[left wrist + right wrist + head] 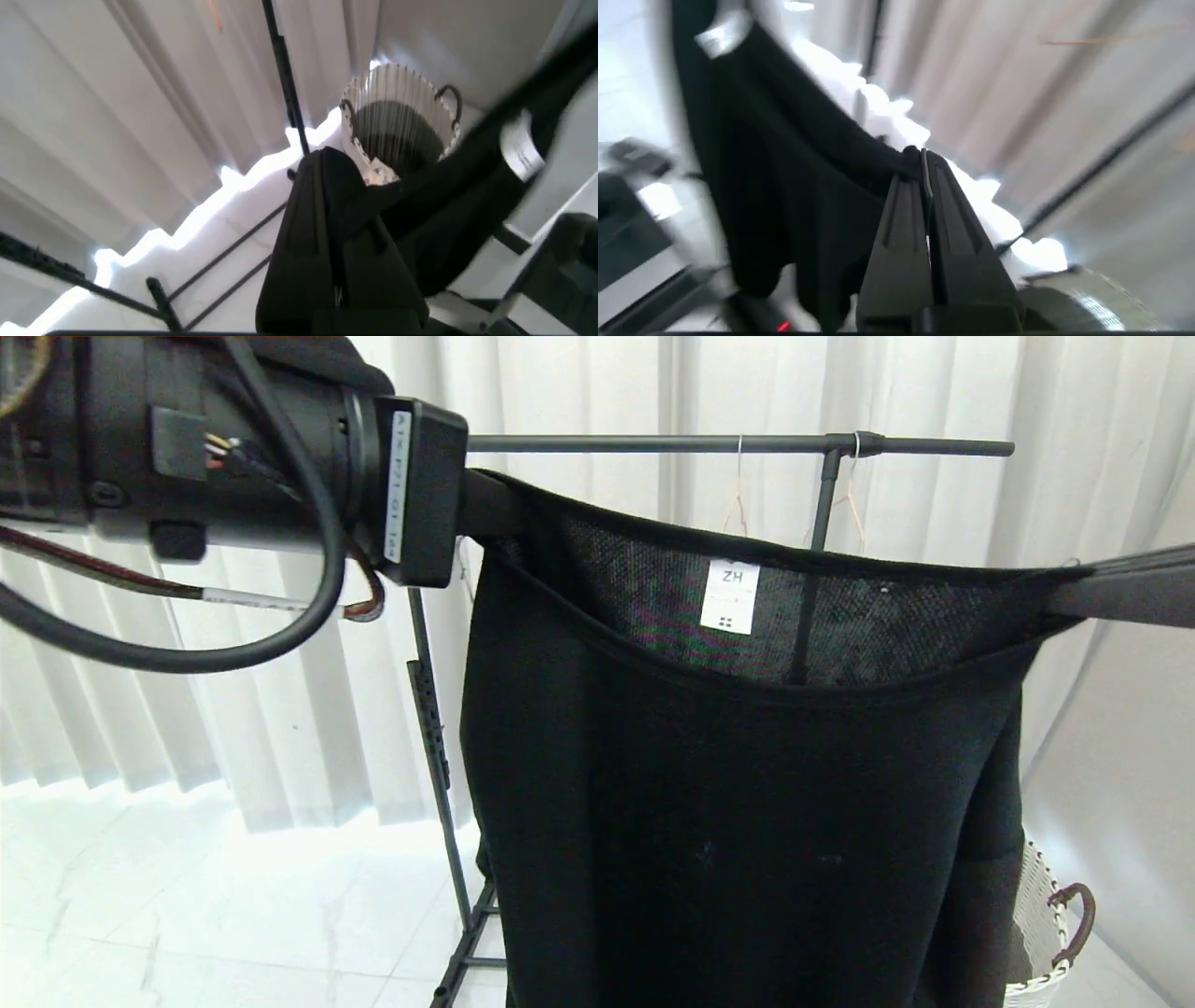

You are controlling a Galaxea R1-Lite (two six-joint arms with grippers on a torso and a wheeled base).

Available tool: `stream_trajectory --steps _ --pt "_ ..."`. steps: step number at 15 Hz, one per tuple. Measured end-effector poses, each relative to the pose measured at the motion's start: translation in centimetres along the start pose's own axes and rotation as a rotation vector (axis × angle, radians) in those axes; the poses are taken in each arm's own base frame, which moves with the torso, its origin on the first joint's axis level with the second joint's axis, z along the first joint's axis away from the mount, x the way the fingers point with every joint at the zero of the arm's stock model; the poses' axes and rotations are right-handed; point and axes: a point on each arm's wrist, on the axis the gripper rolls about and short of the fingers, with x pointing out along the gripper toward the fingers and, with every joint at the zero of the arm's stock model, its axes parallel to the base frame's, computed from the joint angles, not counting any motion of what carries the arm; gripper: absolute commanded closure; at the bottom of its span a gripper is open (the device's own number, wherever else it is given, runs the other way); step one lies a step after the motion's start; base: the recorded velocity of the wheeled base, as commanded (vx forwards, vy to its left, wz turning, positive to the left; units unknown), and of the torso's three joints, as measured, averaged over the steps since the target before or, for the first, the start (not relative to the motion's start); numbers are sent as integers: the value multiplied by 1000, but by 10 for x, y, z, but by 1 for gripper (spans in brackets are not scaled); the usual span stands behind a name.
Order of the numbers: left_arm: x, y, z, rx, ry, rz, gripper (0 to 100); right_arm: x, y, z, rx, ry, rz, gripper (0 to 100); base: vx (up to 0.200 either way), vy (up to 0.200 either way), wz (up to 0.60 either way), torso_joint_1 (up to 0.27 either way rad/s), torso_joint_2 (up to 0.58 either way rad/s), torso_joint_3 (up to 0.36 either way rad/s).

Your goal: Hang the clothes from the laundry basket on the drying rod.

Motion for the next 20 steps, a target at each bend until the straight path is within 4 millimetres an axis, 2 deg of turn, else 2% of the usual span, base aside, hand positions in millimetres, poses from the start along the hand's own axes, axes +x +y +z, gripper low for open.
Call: stream_trajectory --steps 3,7,16,20 --pt "18 1 -3 1 -13 -43 100 -7 9 -1 -17 -3 72 100 0 0 0 0 0 0" --pt "24 1 -6 -1 1 -57 100 -7 14 -1 -27 -3 110 100 0 0 0 0 0 0" --pt "21 0 -8 -1 6 -55 100 -7 15 -3 -30 4 111 100 0 0 0 0 0 0" --pt "6 -3 -19 0 28 -58 100 0 8 1 -18 -37 56 100 0 0 0 0 0 0"
